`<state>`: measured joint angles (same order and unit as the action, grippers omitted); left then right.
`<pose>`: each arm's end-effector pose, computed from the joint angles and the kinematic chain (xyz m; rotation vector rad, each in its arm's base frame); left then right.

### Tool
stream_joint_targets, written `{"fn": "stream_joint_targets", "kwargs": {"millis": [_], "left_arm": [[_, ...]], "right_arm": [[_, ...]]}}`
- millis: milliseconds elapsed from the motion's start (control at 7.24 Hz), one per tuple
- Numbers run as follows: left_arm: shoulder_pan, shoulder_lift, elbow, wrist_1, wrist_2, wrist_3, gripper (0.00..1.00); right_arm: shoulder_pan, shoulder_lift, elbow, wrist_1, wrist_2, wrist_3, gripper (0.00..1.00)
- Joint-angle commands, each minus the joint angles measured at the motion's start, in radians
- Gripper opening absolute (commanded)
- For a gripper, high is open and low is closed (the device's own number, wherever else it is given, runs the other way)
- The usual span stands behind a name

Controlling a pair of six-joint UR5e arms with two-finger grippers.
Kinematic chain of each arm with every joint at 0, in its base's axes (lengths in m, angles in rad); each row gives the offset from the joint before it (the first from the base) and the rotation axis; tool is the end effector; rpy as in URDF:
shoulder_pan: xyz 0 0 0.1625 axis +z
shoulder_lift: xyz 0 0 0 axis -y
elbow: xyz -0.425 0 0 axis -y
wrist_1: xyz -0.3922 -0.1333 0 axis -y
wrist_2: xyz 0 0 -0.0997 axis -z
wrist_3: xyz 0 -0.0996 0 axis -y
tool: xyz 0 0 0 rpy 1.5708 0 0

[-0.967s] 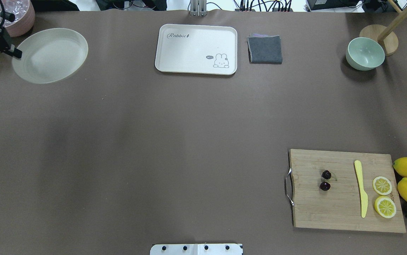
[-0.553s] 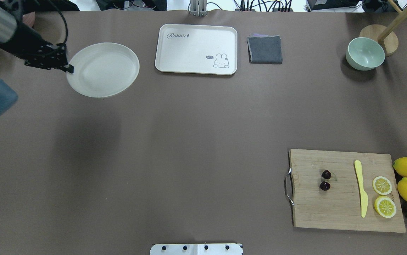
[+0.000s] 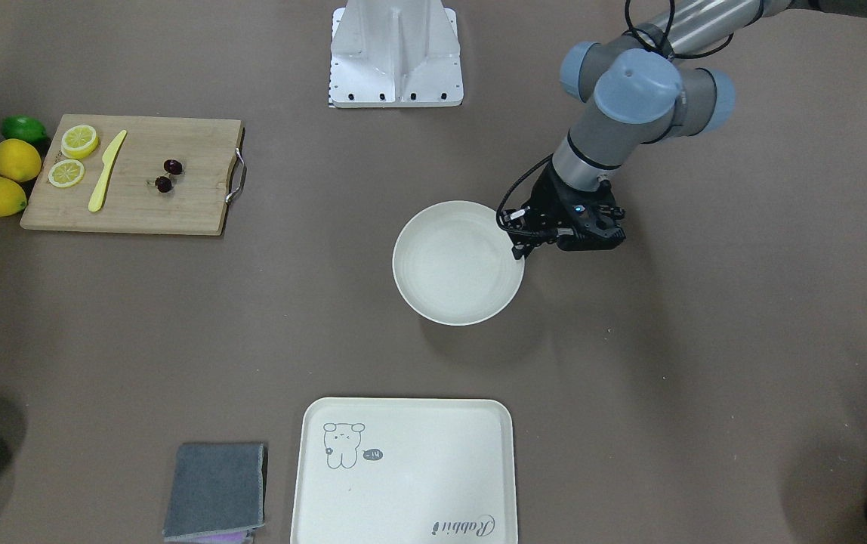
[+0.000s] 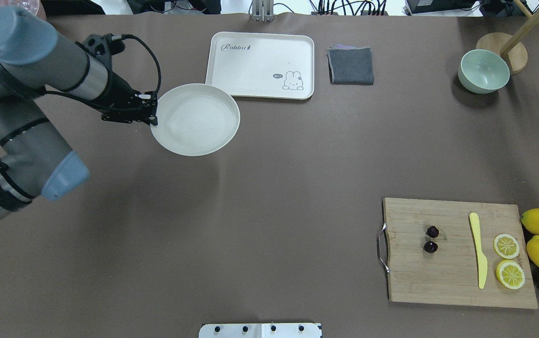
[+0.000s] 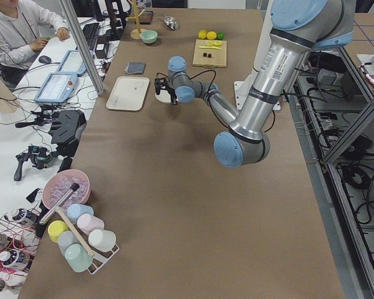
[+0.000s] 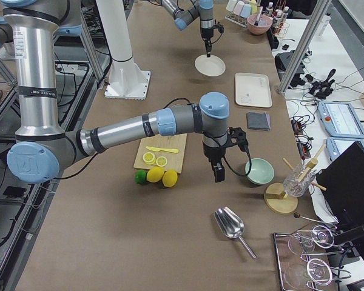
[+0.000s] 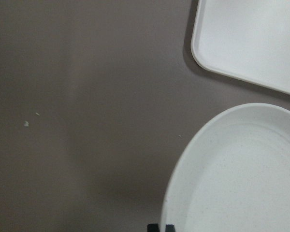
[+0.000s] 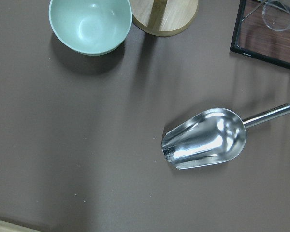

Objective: Place red cherry on plate
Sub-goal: 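Slide the white plate with the left gripper toward the table center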

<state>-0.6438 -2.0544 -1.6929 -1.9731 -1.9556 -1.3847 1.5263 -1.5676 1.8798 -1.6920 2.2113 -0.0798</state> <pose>0.4634 -0.4677 0.2804 0.0795 1.0529 -0.2206 0.0520 -0.4904 0.5265 0.1959 -0.6360 -0.1808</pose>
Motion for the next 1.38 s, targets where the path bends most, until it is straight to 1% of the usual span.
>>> {"fn": "stream_joint_targets", "kwargs": {"millis": [0,138,276,691,1105,1243], "left_arm": [[0.139,-0.001,0.001,-0.027,0.139,-0.092,0.00],[0.185,-0.001,-0.001,-0.032,0.182,-0.115,0.00],[0.187,0.002,-0.001,-0.053,0.184,-0.117,0.00],[0.199,-0.001,0.005,-0.052,0.187,-0.143,0.00],[0.205,-0.029,0.032,-0.053,0.193,-0.149,0.00],[0.205,-0.032,0.042,-0.056,0.217,-0.157,0.03]], "right_arm": [[0.000,-0.002,0.001,0.000,0.001,0.000,1.00],[0.000,-0.002,0.001,0.000,0.001,0.000,1.00],[0.000,-0.005,-0.001,0.000,0.002,0.000,1.00],[0.000,-0.008,-0.001,0.000,0.004,0.000,1.00],[0.000,-0.005,-0.001,-0.002,0.007,0.000,1.00],[0.000,-0.005,-0.002,-0.002,0.007,0.000,1.00]]}}
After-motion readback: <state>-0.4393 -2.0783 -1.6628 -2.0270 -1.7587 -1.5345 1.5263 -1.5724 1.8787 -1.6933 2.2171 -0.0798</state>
